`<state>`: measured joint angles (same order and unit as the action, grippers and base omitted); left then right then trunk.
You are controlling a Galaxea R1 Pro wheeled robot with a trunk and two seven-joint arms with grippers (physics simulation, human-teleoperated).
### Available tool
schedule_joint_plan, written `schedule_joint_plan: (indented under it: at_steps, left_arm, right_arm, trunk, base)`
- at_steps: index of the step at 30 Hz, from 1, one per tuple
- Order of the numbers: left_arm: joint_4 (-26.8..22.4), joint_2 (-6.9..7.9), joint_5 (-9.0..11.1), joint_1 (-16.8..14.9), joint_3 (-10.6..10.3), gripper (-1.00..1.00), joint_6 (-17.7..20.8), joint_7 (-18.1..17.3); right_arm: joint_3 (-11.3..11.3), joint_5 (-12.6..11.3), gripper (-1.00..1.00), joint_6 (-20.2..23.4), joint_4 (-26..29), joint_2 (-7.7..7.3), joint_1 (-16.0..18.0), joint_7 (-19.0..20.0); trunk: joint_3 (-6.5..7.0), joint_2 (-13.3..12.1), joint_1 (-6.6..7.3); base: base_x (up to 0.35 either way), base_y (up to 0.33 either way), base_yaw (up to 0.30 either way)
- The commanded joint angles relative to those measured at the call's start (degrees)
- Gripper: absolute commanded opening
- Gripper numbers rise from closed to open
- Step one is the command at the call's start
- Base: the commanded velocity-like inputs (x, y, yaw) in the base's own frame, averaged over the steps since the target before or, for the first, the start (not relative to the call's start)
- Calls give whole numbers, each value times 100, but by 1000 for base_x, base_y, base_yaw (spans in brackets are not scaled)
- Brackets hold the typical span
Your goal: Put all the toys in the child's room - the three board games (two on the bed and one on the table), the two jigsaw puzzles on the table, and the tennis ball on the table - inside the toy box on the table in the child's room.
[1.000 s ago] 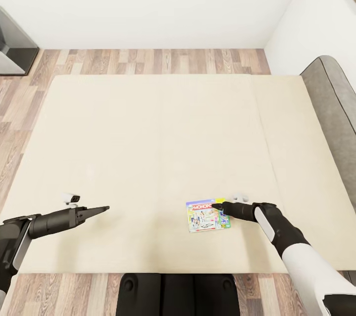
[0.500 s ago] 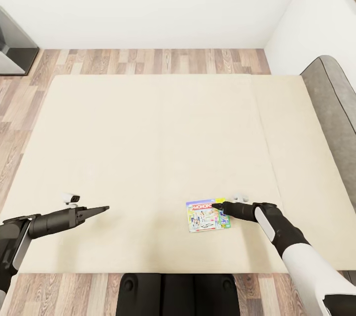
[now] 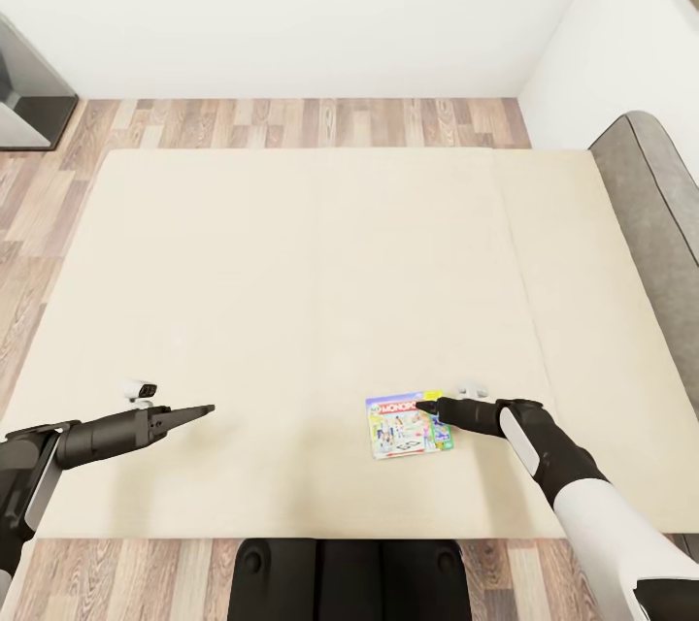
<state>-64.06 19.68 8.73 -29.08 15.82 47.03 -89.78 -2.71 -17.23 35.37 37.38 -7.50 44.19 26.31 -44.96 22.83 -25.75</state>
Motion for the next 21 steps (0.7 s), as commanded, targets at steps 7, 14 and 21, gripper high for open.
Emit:
schedule_joint_plan:
  at_steps: [7, 14, 21]
  left_arm:
    - [-1, 1, -3, -1, -6, 100, 61, -22]
    - [-1, 0, -3, -1, -5, 100, 61, -22]
    - [-1, -1, -4, 0, -8, 100, 61, -22]
  right_arm:
    - [-19, -25, 100, 29, 6, -5, 2, -4]
    - [-19, -21, 100, 29, 6, 0, 2, -8]
    - [-19, -18, 100, 27, 6, 3, 2, -11]
  trunk:
    - [-1, 9, -3]
    - [24, 9, -3]
    - [56, 9, -3]
  base:
    - [0, 0, 0]
    - [0, 0, 0]
    - [0, 0, 0]
